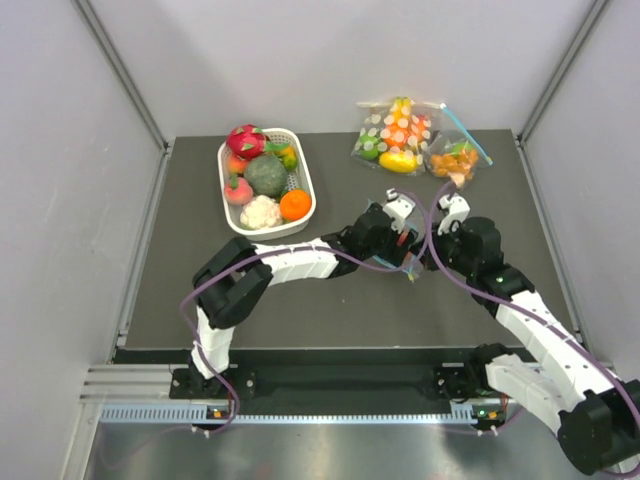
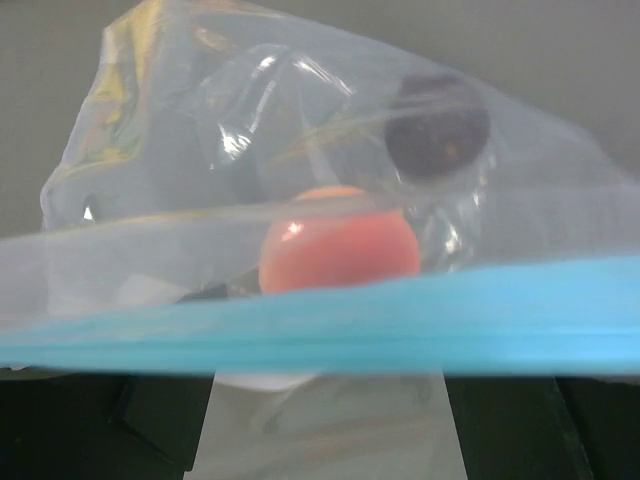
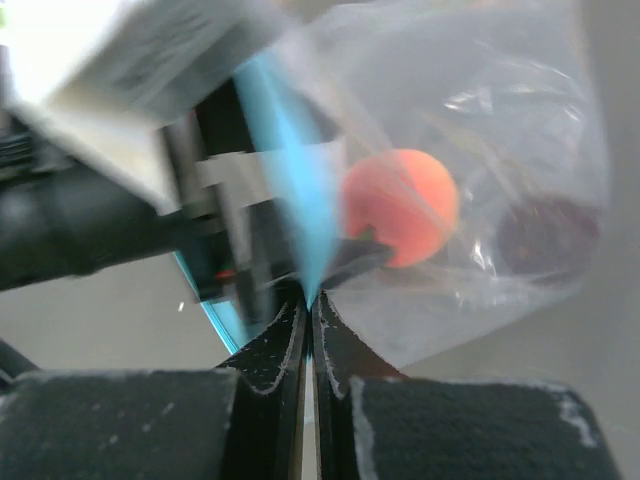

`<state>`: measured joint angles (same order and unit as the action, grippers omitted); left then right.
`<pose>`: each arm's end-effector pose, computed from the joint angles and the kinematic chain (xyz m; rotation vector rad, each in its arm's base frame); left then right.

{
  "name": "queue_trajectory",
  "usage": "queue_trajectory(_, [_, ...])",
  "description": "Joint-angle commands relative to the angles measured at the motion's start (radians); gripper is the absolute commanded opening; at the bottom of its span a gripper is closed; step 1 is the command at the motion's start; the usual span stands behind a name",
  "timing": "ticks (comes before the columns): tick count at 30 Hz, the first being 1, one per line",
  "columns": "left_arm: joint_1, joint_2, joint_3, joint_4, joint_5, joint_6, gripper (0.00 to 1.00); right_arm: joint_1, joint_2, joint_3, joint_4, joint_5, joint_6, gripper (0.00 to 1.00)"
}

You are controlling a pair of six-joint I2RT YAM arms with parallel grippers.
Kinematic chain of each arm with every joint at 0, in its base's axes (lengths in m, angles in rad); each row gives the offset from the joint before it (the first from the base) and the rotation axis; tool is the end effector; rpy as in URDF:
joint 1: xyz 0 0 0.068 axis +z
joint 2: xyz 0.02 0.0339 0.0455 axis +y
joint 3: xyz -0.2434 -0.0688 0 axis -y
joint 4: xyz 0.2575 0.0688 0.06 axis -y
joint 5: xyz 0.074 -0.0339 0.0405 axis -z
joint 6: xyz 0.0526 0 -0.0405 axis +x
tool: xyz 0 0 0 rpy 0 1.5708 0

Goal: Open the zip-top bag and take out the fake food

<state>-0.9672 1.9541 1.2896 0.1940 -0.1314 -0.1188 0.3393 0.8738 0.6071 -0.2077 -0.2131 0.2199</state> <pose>0.2686 -0.3774 0.1705 0.7794 1.9296 -0.5418 0.2222 0.0902 0.2329 -0.2593 2.0650 0.5635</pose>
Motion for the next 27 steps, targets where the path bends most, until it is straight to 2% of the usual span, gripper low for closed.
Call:
queue_trajectory(1, [0.015,0.042,0.065,0.137,0.078,-0.041,0.87,0.01,0.005,0.029,0.074,-0.055,0.009,0.0])
queue_trajectory(12, [0.022,0.163,0.131,0.153,0.111,-0.05,0.88,0.003,0.036,0.003,0.099,-0.058,0.013,0.0])
queue_trajectory(17, [0.022,0.187,0.146,0.116,0.127,-0.053,0.84,-0.002,0.036,-0.01,0.109,-0.063,0.018,0.0])
queue_trajectory(19, [0.022,0.195,0.149,0.119,0.127,-0.047,0.76,-0.003,0.031,-0.021,0.114,-0.063,0.024,0.0])
queue_trajectory(20, [0.022,0.201,0.151,0.122,0.156,-0.045,0.62,-0.006,0.028,-0.026,0.114,-0.065,0.022,0.0])
queue_trajectory(23, [0.022,0.209,0.154,0.134,0.167,-0.045,0.45,-0.025,0.021,-0.032,0.107,-0.065,0.018,0.0])
queue_trajectory(24, [0.022,0.209,0.154,0.136,0.171,-0.042,0.36,-0.029,0.018,-0.032,0.103,-0.066,0.013,0.0])
queue_trajectory(27, [0.022,0.19,0.148,0.121,0.162,-0.032,0.25,-0.052,0.01,-0.029,0.093,-0.074,0.006,0.0])
